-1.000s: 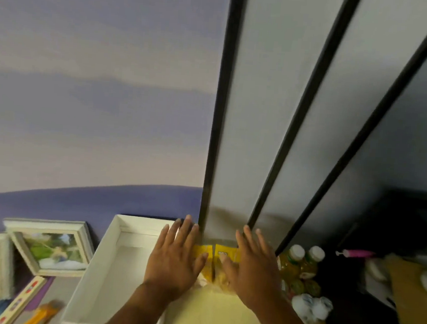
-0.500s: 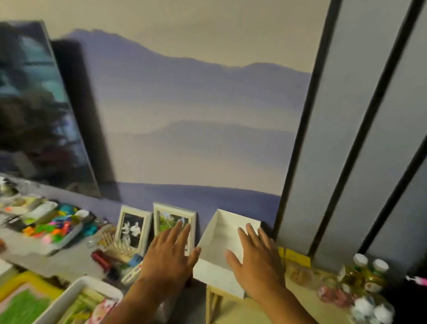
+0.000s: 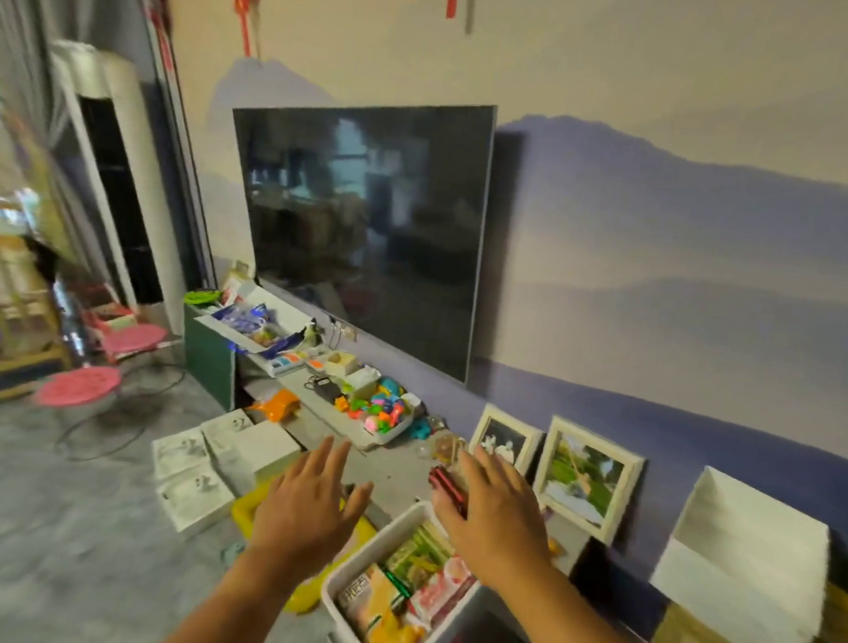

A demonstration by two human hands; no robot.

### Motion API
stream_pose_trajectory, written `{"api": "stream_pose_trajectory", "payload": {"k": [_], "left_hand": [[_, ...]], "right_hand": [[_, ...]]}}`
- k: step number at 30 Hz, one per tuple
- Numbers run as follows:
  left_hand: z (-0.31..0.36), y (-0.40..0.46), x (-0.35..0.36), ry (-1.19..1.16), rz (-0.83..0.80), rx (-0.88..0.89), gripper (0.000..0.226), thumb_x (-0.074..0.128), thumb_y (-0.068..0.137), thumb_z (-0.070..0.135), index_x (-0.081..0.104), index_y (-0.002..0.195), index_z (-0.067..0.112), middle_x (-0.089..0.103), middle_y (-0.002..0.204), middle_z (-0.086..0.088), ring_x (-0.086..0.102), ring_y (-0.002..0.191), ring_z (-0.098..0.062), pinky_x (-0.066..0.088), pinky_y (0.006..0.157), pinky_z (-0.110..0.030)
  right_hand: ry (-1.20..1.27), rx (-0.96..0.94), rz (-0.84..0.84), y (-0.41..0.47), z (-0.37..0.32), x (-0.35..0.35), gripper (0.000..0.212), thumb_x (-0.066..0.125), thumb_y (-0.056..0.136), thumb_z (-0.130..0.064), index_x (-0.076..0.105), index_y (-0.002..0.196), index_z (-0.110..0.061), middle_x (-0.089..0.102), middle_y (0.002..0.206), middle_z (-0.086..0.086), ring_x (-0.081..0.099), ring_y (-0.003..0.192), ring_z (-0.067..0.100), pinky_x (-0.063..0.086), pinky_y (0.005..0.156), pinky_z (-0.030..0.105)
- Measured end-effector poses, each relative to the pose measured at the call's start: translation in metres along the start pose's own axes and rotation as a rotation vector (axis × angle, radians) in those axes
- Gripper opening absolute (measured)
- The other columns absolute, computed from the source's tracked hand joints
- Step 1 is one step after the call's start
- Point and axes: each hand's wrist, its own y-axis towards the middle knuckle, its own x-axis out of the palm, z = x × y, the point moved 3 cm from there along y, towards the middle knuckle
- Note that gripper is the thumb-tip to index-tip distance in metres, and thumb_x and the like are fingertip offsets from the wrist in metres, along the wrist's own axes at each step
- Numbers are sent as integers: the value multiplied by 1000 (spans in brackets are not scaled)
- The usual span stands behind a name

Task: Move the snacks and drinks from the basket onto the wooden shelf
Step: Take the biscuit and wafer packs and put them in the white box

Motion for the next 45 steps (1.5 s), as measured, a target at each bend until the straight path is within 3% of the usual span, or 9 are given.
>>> {"api": "stream_pose_trajectory", "payload": {"k": [5,9,19,27,32,36,40,43,45], "left_hand": [[-134,9,-41,52,1,-30,102,-8,74,85,20,155,30,21,163,1,25,147,-23,30,117,-43],[-181,48,-41,29,-43,15,77,16,90,74,17,155,34,19,164,2,22,148,-24,29,117,-44],[-171,177,64,-36,-226,173,82,6,83,80,12,155,39,15,164,6,21,149,-25,28,118,-47],[-148,261,148,-89,-319,287,88,6,81,79,24,154,34,23,163,6,26,147,-22,28,117,-40],[-127,290,215,-169,-412,373,76,23,90,73,32,152,29,29,160,3,28,146,-23,32,116,-42],[-119,303,296,-198,-501,436,79,25,87,76,43,145,25,42,152,-2,40,139,-26,43,108,-47],[-116,296,388,-241,-682,447,52,54,95,47,45,139,20,50,137,-3,53,122,-25,47,99,-38],[-112,284,463,-255,-769,456,54,58,94,39,39,141,22,48,137,-2,51,124,-23,43,100,-36],[-107,276,507,-304,-836,417,56,59,94,35,35,143,23,44,143,-1,47,129,-21,40,103,-33]], "right_hand": [[40,-47,-37,36,-128,55,75,32,94,-68,20,156,-29,15,166,-4,14,151,22,19,122,42],[43,29,-59,62,-155,85,75,29,94,-70,18,156,-31,15,166,-5,13,151,21,17,121,42],[127,299,-44,151,-83,164,76,28,90,-72,23,155,-31,19,165,-4,20,150,21,28,119,44],[141,550,-76,173,-19,214,73,31,93,-70,23,154,-31,26,163,-4,23,149,21,30,119,44],[144,733,-36,167,25,257,76,23,89,-76,26,152,-34,32,160,-7,30,146,17,37,115,42],[178,849,37,157,54,316,63,41,91,-68,38,144,-35,50,148,-11,51,130,11,48,103,32],[323,914,38,146,78,400,56,59,95,-44,31,143,-45,38,150,-20,36,134,0,32,108,24],[324,990,-7,130,105,475,64,60,92,-49,32,148,-34,39,151,-7,41,134,10,38,107,32],[327,1056,-38,125,122,517,65,65,91,-42,33,147,-31,40,150,-4,42,135,14,41,107,35]]}}
